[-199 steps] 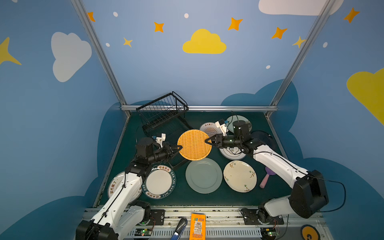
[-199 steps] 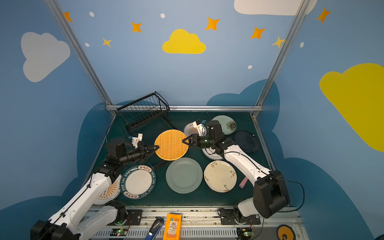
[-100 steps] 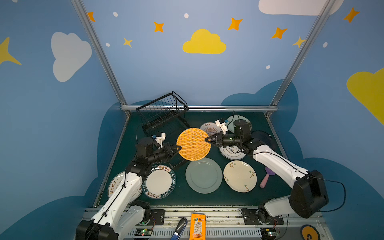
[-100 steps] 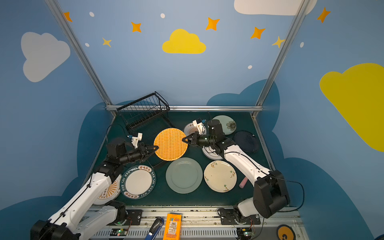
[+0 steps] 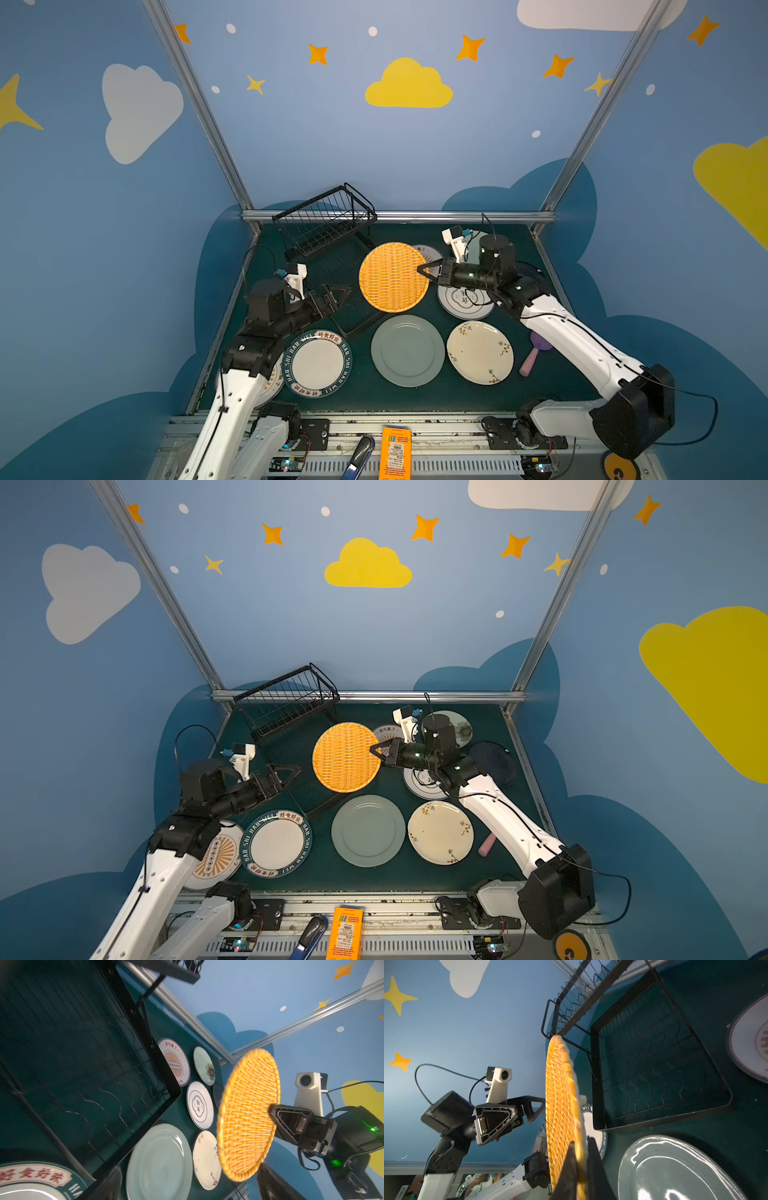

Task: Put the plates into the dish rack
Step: 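Open and withdraw the left gripper while the right lifts the plate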

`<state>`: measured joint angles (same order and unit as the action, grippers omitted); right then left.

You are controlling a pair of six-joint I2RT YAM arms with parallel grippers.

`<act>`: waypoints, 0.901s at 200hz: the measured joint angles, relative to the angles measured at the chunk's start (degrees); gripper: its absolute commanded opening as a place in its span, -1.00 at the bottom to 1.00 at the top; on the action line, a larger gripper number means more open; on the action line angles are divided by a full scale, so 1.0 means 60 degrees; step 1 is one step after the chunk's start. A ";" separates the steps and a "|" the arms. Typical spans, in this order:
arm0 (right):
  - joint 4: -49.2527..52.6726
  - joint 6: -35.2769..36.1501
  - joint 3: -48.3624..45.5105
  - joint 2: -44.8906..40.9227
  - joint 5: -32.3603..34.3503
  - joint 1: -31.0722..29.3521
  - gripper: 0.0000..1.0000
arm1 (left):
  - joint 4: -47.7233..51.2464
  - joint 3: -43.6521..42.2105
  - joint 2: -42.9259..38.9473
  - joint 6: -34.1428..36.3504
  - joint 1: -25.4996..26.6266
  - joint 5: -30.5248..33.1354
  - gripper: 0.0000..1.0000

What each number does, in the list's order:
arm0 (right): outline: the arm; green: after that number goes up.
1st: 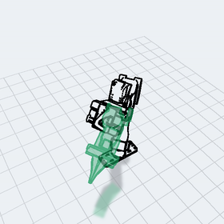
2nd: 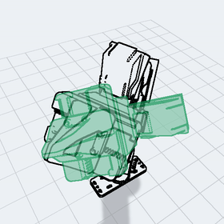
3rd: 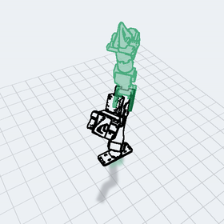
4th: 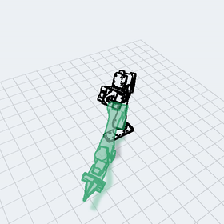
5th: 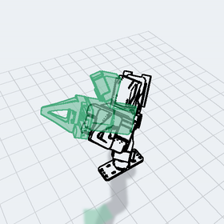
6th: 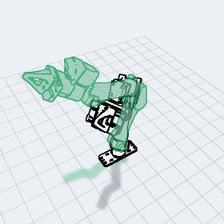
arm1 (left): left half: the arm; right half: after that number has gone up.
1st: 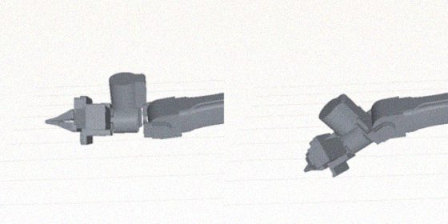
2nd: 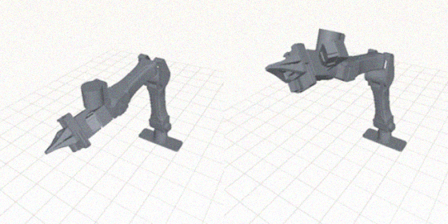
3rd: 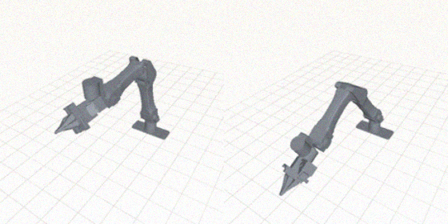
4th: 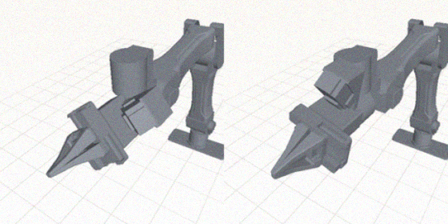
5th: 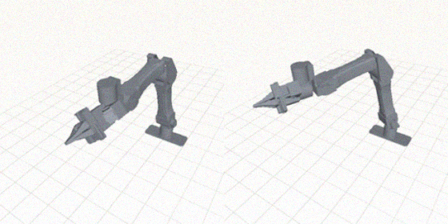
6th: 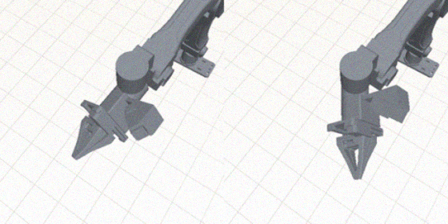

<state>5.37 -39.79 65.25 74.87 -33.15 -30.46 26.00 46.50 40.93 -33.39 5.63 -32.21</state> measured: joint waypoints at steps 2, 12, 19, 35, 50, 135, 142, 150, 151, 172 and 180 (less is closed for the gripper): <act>0.0015 0.0026 0.0029 -0.0011 0.0051 0.0007 -1.00 | 0.0091 0.0000 -0.0080 0.0080 -0.0015 0.0058 1.00; 0.0113 0.0178 0.0233 -0.0069 0.0415 0.0022 -1.00 | 0.0474 -0.0025 -0.0670 0.0390 -0.0095 0.0328 1.00; 0.0219 0.0270 0.0415 -0.0073 0.0656 0.0033 -1.00 | 0.0681 -0.0076 -0.1060 0.0583 -0.0113 0.0510 1.00; 0.0404 0.0517 0.0823 -0.0069 0.1191 0.0055 -1.00 | 0.1060 -0.0324 -0.1942 0.0947 -0.0124 0.0933 1.00; 0.0510 0.0725 0.1268 0.0011 0.1654 0.0062 -1.00 | 0.1290 -0.0659 -0.2805 0.1140 -0.0124 0.1384 1.00; 0.0787 0.2408 0.5377 0.2470 0.3723 -0.0007 -1.00 | 0.0933 -0.1654 -0.4007 0.1530 -0.0124 0.1880 1.00; 0.0758 0.2590 0.5719 0.2743 0.3865 -0.0018 -1.00 | 0.0845 -0.1687 -0.4007 0.1523 -0.0124 0.1807 1.00; 0.0667 0.2823 0.6102 0.3107 0.4011 -0.0029 -1.00 | 0.0739 -0.1723 -0.4007 0.1519 -0.0124 0.1730 1.00; 0.0667 0.2823 0.6102 0.3107 0.4011 -0.0029 -1.00 | 0.0725 -0.1730 -0.4007 0.1512 -0.0124 0.1719 1.00; 0.0517 0.3304 0.7078 0.4040 0.4269 -0.0091 -1.00 | 0.0466 -0.1851 -0.3993 0.1443 -0.0124 0.1512 1.00; 0.0444 0.3479 0.7420 0.4386 0.4357 -0.0127 -1.00 | 0.0415 -0.1869 -0.3971 0.1413 -0.0124 0.1432 1.00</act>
<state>8.03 -18.92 109.78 101.19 -7.01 -31.22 28.49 35.29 17.10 -24.91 4.89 -23.62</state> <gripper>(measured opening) 0.066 0.996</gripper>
